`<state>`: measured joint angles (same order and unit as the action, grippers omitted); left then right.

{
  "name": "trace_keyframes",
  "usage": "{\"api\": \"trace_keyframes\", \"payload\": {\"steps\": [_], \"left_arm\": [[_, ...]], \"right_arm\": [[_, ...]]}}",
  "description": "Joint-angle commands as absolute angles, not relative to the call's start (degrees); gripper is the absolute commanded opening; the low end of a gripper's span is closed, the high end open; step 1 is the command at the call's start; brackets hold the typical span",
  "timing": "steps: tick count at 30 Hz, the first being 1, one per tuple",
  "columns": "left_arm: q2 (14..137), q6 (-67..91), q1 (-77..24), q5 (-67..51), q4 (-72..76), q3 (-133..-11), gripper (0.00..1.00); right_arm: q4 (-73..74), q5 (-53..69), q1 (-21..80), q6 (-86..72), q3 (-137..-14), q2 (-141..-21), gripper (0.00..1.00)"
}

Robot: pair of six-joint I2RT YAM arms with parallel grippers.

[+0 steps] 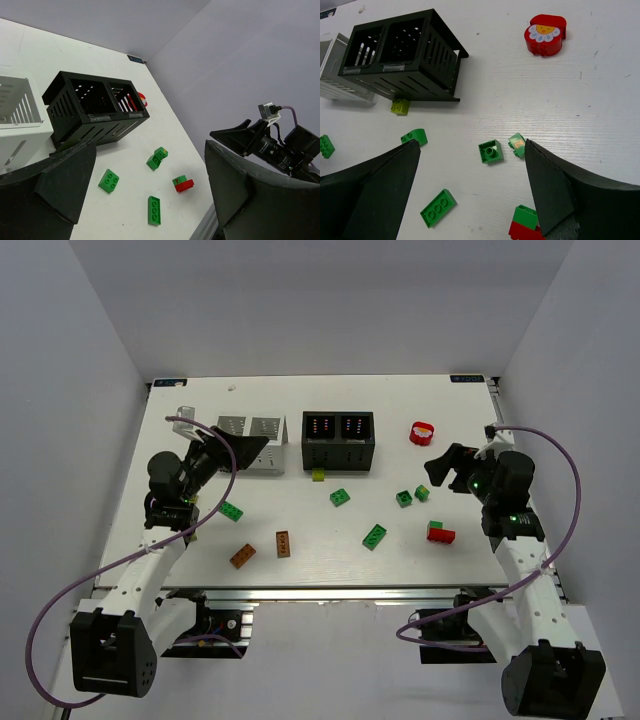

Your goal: Sort the legos into containers by color

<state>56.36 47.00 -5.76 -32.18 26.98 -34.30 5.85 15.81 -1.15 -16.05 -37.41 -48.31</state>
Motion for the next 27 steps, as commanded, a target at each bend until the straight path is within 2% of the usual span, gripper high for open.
{"api": "trace_keyframes", "payload": {"steps": [1,4,7,8,11,15,16,19,21,22,24,26,27], "left_arm": [[55.28,47.11,-5.89,-32.87,27.95,-34.89,0.98],[55.02,47.2,-5.89,-32.96,27.95,-34.81,0.98],[54.93,47.2,-5.89,-32.87,27.95,-34.8,0.98],[55.02,47.28,-5.89,-32.87,28.12,-34.8,0.97],[54.93,47.63,-5.89,-33.31,29.09,-34.63,0.89],[54.93,48.34,-5.89,-34.36,31.37,-34.1,0.64],[55.02,48.6,-5.89,-34.71,31.72,-34.01,0.48],[54.93,48.87,-5.89,-34.89,32.08,-33.93,0.29],[55.02,49.04,-5.89,-35.16,32.25,-34.1,0.28],[54.93,48.96,-5.89,-35.24,32.17,-34.1,0.32],[55.02,48.96,-5.89,-35.07,31.99,-34.1,0.47],[54.84,48.96,-5.89,-34.81,31.47,-34.19,0.65],[54.84,48.87,-5.89,-34.8,31.29,-34.19,0.68]], "right_arm": [[2.64,17.74,-1.06,-14.95,-38.85,-46.5,0.9],[0.8,27.21,-0.88,-7.85,-36.57,-44.83,0.9],[1.75,52.23,-0.09,14.78,-33.24,-43.25,0.9],[3.06,54.03,1.74,17.81,-33.14,-43.16,0.9],[5.35,48.0,4.65,19.5,-34.97,-44.73,0.89],[7.56,40.0,10.8,27.92,-34.98,-45.79,0.89],[7.38,38.16,11.68,28.73,-34.63,-45.44,0.9],[5.2,32.72,13.62,28.57,-34.8,-45.96,0.89],[5.01,28.15,13.62,26.3,-36.99,-49.11,0.66],[4.57,21.6,13.54,21.23,-38.13,-50.78,0.4],[5.53,14.89,13.62,16.37,-42.44,-56.65,0.38],[7.89,8.63,13.62,10.65,-45.16,-60.62,0.56],[8.52,7.13,13.54,8.98,-47.61,-64.12,0.64]]}}
